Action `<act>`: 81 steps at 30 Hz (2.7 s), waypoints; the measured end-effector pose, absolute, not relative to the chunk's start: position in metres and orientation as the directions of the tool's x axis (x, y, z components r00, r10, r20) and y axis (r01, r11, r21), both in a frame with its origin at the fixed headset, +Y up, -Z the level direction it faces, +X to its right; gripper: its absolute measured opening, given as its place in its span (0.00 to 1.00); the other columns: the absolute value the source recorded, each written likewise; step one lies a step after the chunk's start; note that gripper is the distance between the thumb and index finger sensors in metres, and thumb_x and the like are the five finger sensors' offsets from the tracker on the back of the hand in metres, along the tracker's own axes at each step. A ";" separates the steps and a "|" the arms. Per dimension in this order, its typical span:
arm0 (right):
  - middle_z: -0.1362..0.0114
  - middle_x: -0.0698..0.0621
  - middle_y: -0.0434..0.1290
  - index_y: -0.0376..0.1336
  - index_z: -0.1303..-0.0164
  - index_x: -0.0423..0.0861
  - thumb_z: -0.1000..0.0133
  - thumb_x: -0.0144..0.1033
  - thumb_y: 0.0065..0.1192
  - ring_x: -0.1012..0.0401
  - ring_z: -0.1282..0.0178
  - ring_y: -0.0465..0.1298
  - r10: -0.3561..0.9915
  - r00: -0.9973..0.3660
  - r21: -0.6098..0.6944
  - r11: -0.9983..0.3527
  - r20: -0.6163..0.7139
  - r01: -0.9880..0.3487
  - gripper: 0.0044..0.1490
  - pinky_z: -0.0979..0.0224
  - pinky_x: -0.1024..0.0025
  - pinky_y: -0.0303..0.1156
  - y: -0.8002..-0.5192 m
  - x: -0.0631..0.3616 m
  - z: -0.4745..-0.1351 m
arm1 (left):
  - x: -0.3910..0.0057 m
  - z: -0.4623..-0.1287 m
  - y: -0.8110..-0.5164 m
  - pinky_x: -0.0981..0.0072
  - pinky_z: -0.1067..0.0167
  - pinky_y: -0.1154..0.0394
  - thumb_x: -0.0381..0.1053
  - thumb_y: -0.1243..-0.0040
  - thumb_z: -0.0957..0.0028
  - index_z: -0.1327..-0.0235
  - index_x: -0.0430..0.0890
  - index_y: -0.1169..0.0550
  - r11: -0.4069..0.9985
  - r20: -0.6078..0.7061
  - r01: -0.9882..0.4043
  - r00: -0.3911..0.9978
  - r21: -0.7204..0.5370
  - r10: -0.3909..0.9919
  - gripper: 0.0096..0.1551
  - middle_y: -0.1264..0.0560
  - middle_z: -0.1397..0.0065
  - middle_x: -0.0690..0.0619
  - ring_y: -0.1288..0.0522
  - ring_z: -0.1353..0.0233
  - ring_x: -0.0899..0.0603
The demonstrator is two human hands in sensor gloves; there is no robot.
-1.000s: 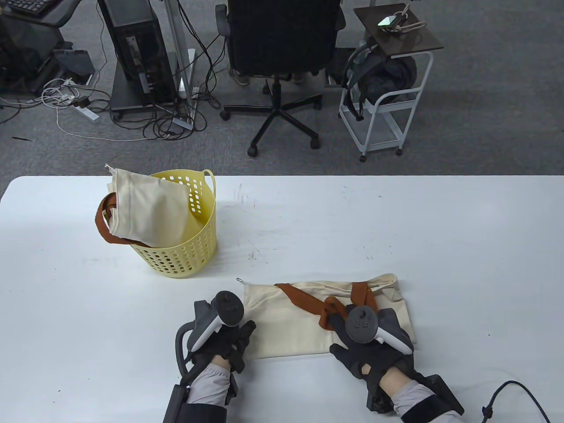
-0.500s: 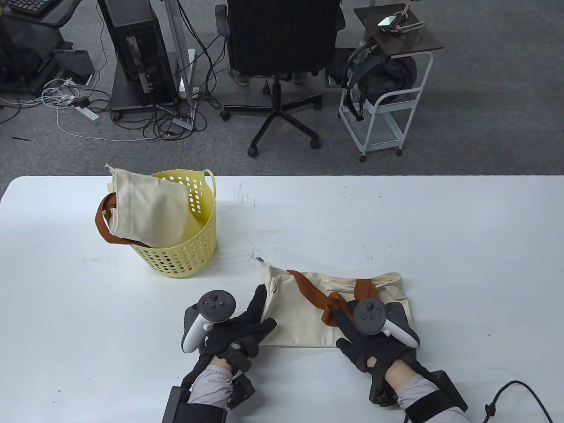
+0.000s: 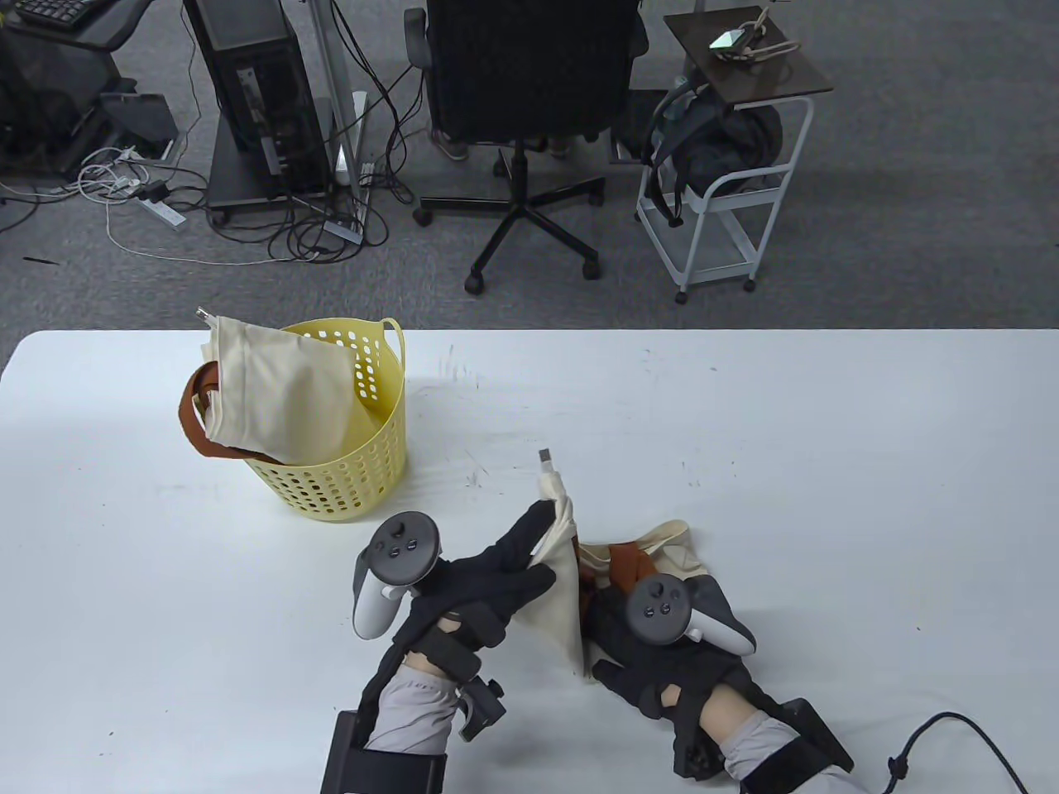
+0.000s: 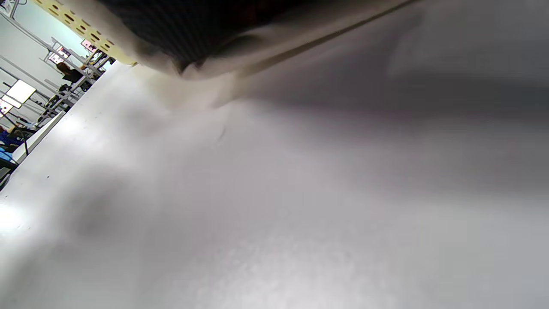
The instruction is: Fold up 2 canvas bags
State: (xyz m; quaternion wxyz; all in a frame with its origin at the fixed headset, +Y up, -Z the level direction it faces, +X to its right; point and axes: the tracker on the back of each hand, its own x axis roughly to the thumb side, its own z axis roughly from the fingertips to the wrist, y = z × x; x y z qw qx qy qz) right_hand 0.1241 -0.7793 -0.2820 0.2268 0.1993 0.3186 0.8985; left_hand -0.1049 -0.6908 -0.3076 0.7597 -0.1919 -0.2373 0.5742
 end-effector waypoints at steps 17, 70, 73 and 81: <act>0.16 0.44 0.35 0.60 0.23 0.46 0.47 0.19 0.57 0.44 0.20 0.31 0.738 -0.661 0.786 -0.488 0.138 -0.381 0.38 0.22 0.44 0.32 -0.762 0.163 -0.290 | -0.058 -0.303 -0.785 0.50 0.19 0.67 0.74 0.62 0.41 0.12 0.53 0.61 -0.055 -0.146 -0.627 0.094 -0.777 0.985 0.52 0.37 0.12 0.46 0.55 0.11 0.46; 0.22 0.29 0.55 0.57 0.23 0.35 0.41 0.45 0.53 0.33 0.28 0.60 0.720 -0.625 0.446 -0.472 -0.303 -0.760 0.40 0.32 0.35 0.60 -0.751 0.248 -0.296 | -0.027 -0.286 -0.772 0.38 0.27 0.74 0.64 0.69 0.35 0.12 0.58 0.48 0.557 0.243 -0.420 0.598 -0.716 0.764 0.36 0.61 0.09 0.57 0.73 0.15 0.47; 0.22 0.29 0.55 0.56 0.23 0.34 0.42 0.45 0.51 0.34 0.29 0.61 0.773 -0.546 0.405 -0.408 -0.324 -0.818 0.41 0.32 0.37 0.62 -0.756 0.247 -0.297 | -0.025 -0.283 -0.760 0.36 0.27 0.73 0.63 0.67 0.35 0.12 0.55 0.46 0.578 0.270 -0.454 0.577 -0.678 0.771 0.36 0.58 0.09 0.53 0.71 0.15 0.44; 0.23 0.29 0.58 0.57 0.24 0.32 0.47 0.68 0.46 0.37 0.31 0.63 0.811 -0.468 0.361 -0.344 -0.350 -0.867 0.58 0.33 0.39 0.65 -0.764 0.251 -0.300 | 0.006 -0.272 -0.775 0.39 0.29 0.77 0.64 0.68 0.36 0.13 0.58 0.51 0.774 0.406 -0.215 0.751 -0.596 0.521 0.37 0.64 0.10 0.58 0.76 0.17 0.47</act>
